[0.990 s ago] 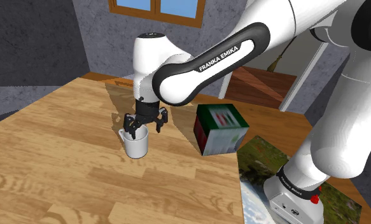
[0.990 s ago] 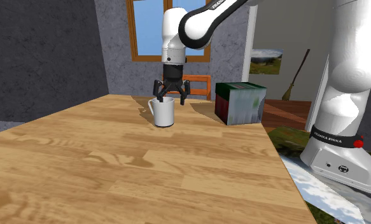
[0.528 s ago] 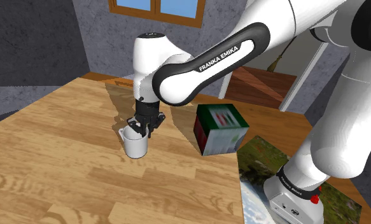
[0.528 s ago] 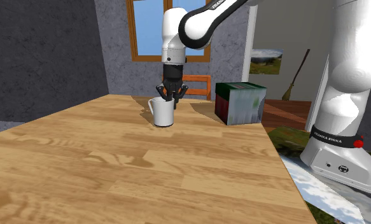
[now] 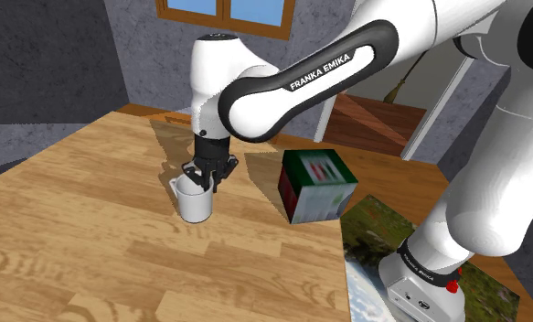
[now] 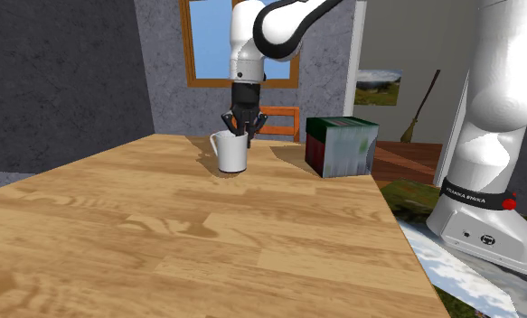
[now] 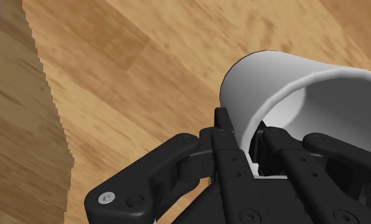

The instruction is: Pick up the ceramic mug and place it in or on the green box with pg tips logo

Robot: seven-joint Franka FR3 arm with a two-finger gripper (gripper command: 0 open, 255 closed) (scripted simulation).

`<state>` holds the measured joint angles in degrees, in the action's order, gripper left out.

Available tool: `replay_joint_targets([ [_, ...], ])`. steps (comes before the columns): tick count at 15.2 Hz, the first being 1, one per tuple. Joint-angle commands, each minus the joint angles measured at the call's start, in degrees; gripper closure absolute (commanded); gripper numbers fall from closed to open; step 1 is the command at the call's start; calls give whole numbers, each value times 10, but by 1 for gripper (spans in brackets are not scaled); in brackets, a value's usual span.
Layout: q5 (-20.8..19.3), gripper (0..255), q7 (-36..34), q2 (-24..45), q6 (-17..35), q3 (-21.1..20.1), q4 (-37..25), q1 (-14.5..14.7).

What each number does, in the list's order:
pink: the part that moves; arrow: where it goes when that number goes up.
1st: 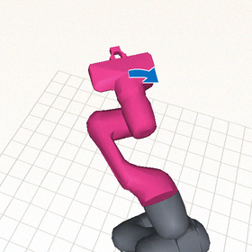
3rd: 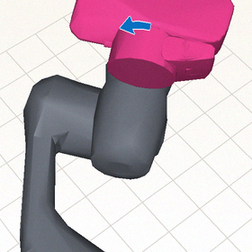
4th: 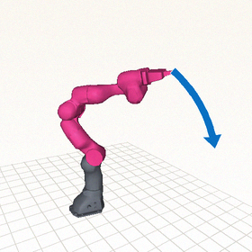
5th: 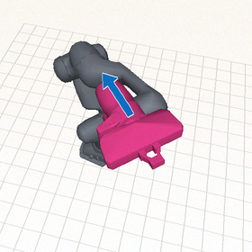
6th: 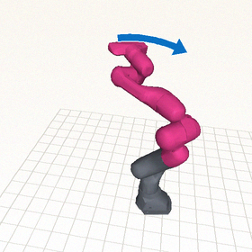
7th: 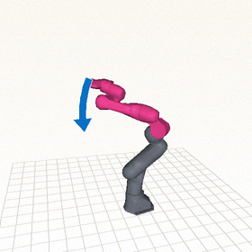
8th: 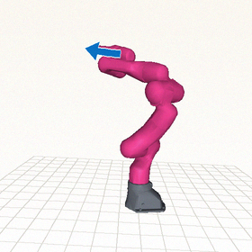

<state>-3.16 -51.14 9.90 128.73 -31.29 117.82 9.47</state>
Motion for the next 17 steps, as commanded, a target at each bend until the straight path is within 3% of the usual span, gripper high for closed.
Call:
replay_joint_targets([
  [1,5,255,3,-6,-14,-1,-9,-1],
  [17,36,255,21,-56,-130,-5,-81,-9],
])
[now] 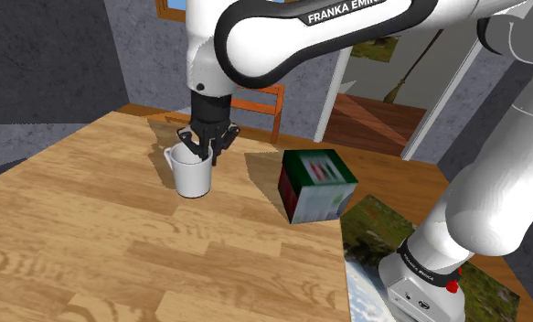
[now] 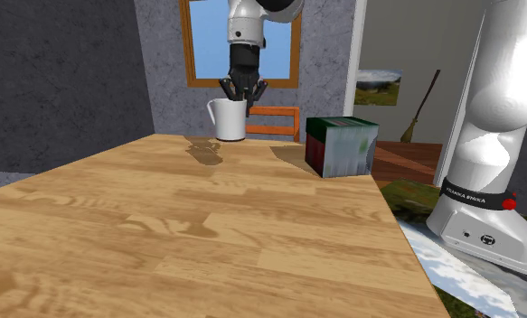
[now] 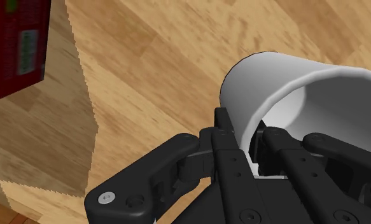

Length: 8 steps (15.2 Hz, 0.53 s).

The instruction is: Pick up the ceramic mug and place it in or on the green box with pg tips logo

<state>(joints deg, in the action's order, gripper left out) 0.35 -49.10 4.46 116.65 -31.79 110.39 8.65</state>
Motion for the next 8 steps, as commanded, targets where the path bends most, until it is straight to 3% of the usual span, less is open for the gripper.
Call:
replay_joint_targets([
  [1,2,255,2,-4,-16,0,-13,-1],
  [8,8,255,4,-15,-68,0,-56,-2],
])
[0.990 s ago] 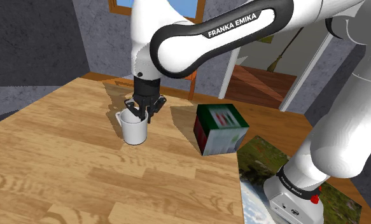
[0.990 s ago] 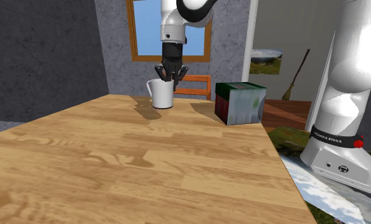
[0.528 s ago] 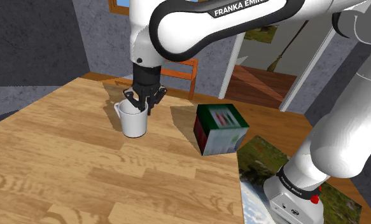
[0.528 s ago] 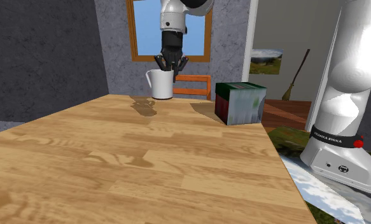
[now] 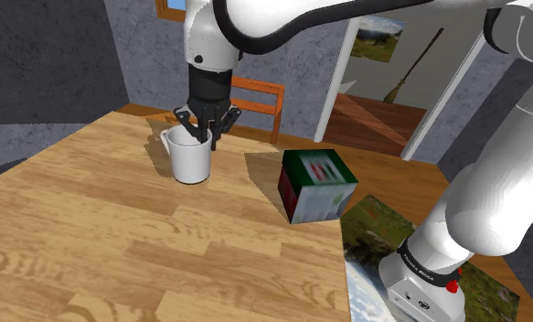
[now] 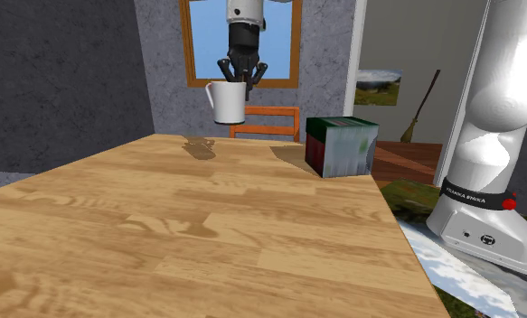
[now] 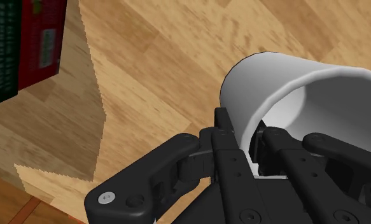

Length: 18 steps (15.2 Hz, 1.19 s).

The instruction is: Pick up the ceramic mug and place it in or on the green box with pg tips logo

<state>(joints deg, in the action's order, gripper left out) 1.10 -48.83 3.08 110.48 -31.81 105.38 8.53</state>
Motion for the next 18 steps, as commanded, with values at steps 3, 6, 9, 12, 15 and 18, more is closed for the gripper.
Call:
replay_joint_targets([
  [3,2,255,1,-3,-29,1,-26,-1],
  [6,2,255,1,-4,-52,1,-48,-1],
  [9,2,255,0,-4,-75,0,-72,-1],
  [12,1,255,-1,-2,-98,0,-96,0],
  [15,41,255,46,-76,-93,19,-25,-22],
  [18,72,255,93,-143,-95,46,37,-34],
])
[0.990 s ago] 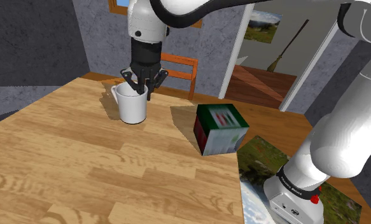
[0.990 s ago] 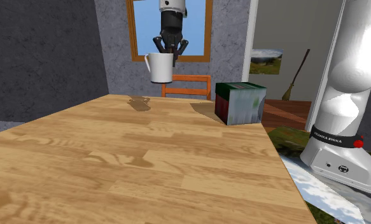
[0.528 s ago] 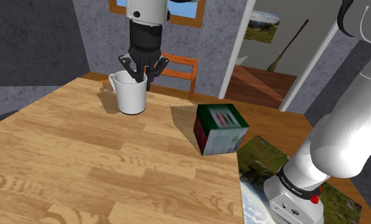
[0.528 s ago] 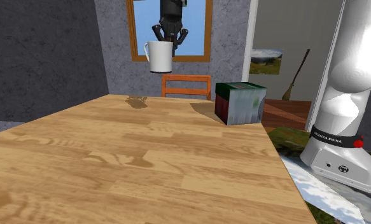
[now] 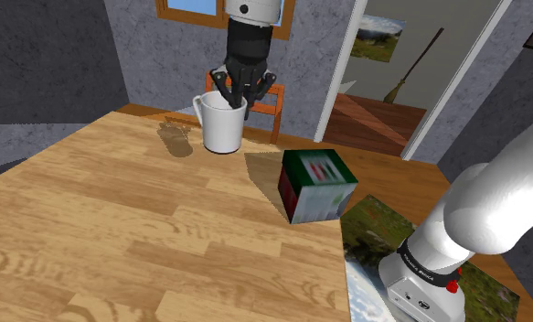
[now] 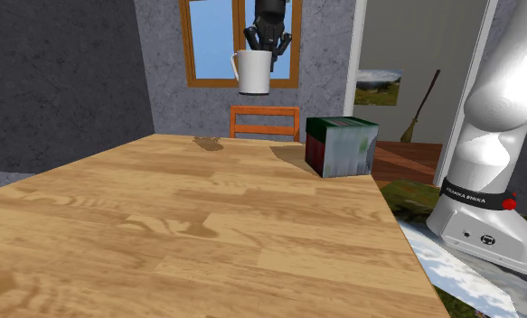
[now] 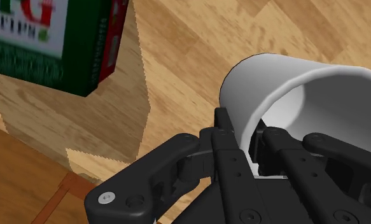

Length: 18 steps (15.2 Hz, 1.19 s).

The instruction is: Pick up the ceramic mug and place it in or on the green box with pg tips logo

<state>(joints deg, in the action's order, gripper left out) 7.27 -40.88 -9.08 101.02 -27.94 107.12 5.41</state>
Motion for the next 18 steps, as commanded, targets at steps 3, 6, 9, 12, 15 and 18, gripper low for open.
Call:
replay_joint_targets([
  [3,31,255,58,-83,-9,37,73,-9],
  [6,42,255,99,-140,-20,70,121,-13],
  [9,45,255,138,-191,-35,102,162,-16],
  [12,40,255,175,-239,-52,136,198,-21],
  [15,29,255,211,-282,-71,170,227,-27],
  [18,12,255,247,-320,-90,204,251,-36],
])
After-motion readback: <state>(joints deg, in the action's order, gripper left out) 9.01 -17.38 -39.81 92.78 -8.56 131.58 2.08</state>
